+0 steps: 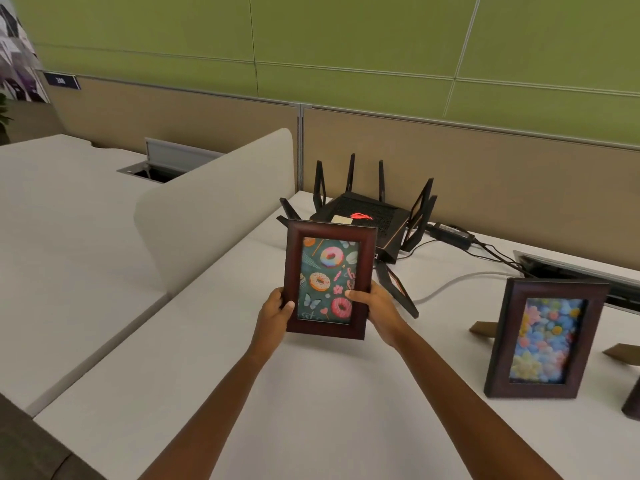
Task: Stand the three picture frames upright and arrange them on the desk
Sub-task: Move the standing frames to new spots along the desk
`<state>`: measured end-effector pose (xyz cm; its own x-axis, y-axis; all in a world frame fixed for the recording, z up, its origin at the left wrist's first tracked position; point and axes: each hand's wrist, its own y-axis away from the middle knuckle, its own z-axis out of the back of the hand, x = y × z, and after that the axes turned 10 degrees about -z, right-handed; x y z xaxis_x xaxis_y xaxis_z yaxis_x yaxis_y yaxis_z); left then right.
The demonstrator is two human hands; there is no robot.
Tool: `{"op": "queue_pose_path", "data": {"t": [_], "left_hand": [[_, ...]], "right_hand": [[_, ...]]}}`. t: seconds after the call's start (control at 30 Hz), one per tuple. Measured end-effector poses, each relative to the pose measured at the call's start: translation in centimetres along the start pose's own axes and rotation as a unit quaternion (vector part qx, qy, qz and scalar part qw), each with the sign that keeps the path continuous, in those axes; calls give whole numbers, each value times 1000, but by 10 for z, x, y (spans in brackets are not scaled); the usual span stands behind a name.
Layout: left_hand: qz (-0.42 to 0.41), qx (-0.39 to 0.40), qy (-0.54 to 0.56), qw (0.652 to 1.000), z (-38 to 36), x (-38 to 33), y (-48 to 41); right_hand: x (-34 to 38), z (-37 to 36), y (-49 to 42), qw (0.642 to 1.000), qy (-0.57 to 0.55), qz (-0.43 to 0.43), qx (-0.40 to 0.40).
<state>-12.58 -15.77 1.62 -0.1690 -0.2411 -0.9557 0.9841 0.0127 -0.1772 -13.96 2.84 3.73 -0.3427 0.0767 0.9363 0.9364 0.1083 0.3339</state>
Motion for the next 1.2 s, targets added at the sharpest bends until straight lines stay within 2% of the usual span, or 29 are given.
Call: {"op": "queue_pose_path", "data": {"t": [0.3,0.6,1.07,1.2], "left_hand": [[19,-53,33,998,35,17,-68],[35,-86,33,995,48,49,-116],[34,-96,26,994,43,63,-117],[40,-127,9,991,38,63,-106]], "right_hand": [[38,-38,-84,999,23,4,43],[39,-55,-150,998,37,-17,55],[29,-57,-160,998,39,-24,48],[23,-53,-151,997,56,-1,44]]}}
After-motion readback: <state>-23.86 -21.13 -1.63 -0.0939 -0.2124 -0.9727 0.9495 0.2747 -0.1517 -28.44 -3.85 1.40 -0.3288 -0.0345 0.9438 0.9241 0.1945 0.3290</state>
